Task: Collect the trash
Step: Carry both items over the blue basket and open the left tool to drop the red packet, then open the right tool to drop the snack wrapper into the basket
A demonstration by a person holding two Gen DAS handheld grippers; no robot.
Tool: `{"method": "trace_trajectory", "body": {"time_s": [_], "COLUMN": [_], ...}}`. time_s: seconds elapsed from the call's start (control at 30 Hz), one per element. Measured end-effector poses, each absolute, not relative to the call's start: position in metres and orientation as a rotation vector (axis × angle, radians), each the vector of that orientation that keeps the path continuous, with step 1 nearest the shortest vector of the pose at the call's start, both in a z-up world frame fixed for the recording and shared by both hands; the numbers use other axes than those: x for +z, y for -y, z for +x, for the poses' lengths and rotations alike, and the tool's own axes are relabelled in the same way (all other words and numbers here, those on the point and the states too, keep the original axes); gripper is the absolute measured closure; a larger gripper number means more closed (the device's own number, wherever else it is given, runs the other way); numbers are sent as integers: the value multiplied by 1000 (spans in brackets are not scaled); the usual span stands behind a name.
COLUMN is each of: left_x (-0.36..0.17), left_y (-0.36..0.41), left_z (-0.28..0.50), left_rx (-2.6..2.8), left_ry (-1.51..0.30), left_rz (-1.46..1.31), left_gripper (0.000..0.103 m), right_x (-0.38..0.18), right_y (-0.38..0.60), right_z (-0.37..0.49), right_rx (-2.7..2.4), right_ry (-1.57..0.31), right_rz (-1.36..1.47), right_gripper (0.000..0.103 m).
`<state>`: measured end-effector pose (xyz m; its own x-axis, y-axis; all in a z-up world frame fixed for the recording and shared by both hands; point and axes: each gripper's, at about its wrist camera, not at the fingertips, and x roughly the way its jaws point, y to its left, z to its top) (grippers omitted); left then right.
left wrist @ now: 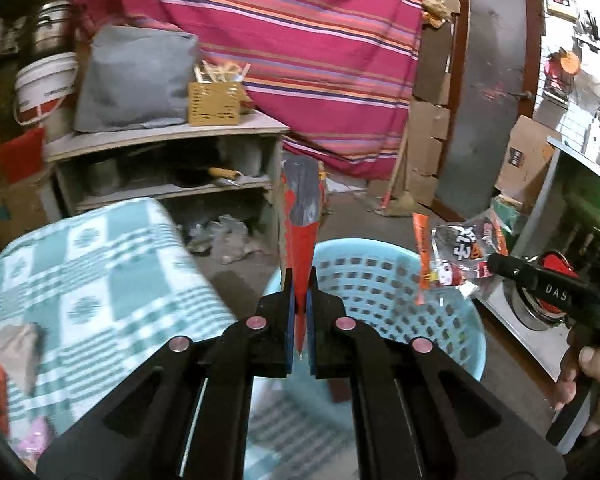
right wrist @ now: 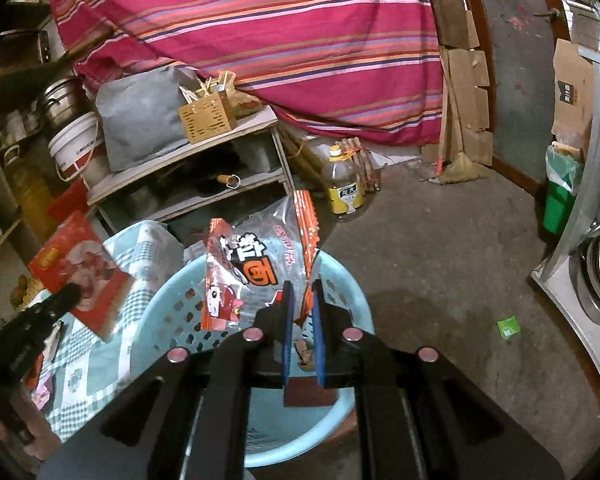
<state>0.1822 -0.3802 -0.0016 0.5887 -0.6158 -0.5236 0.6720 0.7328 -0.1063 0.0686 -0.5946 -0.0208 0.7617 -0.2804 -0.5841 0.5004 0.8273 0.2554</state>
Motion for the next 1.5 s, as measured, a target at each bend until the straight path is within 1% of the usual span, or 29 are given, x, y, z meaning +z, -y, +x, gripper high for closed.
{"method": "trace_trajectory", "body": {"time_s": [0.17, 0.23, 0.33, 0.43, 0.5, 0.63, 0.7, 0.73, 0.77, 0.8, 0.9, 0.93, 0.97, 1.0, 1.03, 1.17, 1.23, 1.27, 1.5], "left_x": [-13, -15, -16, -17, -17, -13, -10, -8, -6, -4, 1, 3, 4, 6, 8, 15, 19, 21, 30], "left_y": [403, 409, 412, 410, 407, 396, 387, 384, 379, 372, 353, 348, 342, 334, 327, 296, 278, 269, 199], "left_z": [185, 188, 192, 197, 199, 200, 199, 198, 197, 197, 202, 204, 205, 205, 205, 205, 208, 208, 210], "left_rx": [-779, -783, -783, -784, -775, -731, -690, -673, -653, -628, -599, -588, -578, -562, -552, -491, -466, -455, -340], "left_ry": [-600, -610, -621, -644, -650, -630, -607, -596, -583, -569, -566, -566, -563, -558, -554, -535, -538, -540, -533], "left_rz": [107, 115, 107, 88, 82, 86, 96, 101, 103, 101, 89, 84, 81, 79, 79, 70, 53, 43, 25], "left_gripper": [100, 98, 92, 84, 71, 57, 43, 38, 28, 22, 19, 17, 14, 12, 11, 7, 6, 6, 6], "right_x": [-25, -26, -26, -27, -27, -28, -28, -28, -28, -29, -32, -34, -35, -38, -40, -46, -46, -45, -21], "right_y": [600, 601, 603, 604, 603, 602, 601, 600, 598, 596, 591, 588, 586, 583, 581, 572, 564, 561, 507], "right_z": [67, 67, 66, 66, 67, 70, 72, 73, 76, 77, 85, 90, 93, 97, 100, 111, 113, 114, 118], "right_rx": [-439, -441, -446, -448, -450, -447, -443, -440, -437, -435, -435, -431, -429, -436, -448, -461, -473, -477, -398], "right_ry": [-567, -571, -573, -577, -581, -588, -592, -595, -601, -606, -628, -641, -647, -660, -668, -711, -718, -718, -646], "right_rz": [425, 425, 430, 432, 432, 430, 427, 426, 423, 419, 408, 409, 409, 406, 403, 400, 386, 377, 305], "right_gripper": [94, 94, 94, 94, 94, 94, 93, 93, 93, 90, 89, 86, 79, 55, 34, 32, 26, 26, 23]}}
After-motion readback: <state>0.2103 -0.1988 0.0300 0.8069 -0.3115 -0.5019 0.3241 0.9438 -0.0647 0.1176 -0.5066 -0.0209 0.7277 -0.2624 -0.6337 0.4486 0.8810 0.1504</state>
